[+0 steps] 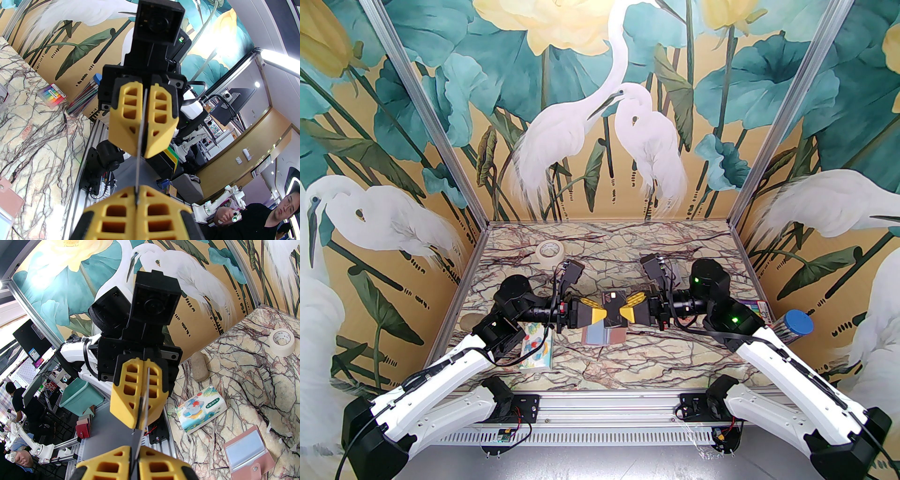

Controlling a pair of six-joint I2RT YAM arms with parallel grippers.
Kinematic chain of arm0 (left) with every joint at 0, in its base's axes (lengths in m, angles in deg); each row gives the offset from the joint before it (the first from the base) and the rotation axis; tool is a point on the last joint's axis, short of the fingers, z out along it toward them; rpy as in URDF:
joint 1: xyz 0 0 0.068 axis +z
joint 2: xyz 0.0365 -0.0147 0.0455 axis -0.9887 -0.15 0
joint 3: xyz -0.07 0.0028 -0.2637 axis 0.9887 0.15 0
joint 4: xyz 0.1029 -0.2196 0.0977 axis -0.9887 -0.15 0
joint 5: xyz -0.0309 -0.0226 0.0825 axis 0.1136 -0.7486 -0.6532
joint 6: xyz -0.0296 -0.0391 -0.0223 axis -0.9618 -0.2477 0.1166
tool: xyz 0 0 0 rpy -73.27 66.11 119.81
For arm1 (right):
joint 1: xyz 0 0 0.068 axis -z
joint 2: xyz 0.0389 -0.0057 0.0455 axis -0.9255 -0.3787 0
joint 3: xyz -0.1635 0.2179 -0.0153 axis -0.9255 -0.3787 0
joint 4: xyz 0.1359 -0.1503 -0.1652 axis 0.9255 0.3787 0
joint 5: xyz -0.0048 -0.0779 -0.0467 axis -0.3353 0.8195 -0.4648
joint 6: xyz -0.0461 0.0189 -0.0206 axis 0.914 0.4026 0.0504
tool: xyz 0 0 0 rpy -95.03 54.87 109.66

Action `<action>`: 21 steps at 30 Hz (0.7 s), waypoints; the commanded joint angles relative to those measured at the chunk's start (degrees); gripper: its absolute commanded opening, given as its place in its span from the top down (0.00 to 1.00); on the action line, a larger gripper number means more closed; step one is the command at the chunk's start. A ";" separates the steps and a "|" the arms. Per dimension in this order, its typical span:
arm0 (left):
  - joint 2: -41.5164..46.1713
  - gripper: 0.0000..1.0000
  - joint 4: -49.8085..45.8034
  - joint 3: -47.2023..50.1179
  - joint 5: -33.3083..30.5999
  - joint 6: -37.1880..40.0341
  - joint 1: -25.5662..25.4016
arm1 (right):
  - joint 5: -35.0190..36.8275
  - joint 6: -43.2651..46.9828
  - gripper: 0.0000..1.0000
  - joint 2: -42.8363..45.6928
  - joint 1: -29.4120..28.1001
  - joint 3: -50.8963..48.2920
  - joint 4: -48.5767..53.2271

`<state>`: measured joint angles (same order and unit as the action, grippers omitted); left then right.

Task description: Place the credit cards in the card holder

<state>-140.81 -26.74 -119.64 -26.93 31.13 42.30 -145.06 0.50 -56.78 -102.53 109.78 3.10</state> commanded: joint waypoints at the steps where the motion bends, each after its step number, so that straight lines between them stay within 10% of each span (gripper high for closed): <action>1: 0.55 1.00 -2.30 -0.34 0.85 1.17 -0.17 | -0.67 1.45 0.89 1.22 -0.20 0.70 0.13; 13: 1.17 1.00 -3.54 -0.65 0.29 1.92 -0.21 | -0.31 1.12 1.00 0.96 -0.25 0.94 0.18; 18: 2.98 0.49 -8.20 -1.38 -4.79 4.43 0.13 | 1.56 0.49 1.00 0.72 -0.20 0.79 1.17; 21: 5.31 0.36 -14.35 -1.42 -12.88 5.23 2.71 | 6.68 -0.40 1.00 0.32 0.01 0.72 3.98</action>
<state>-138.02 -34.07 -119.73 -31.50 34.50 43.02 -143.20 0.50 -56.56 -102.64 109.80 4.56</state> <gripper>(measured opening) 0.625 0.033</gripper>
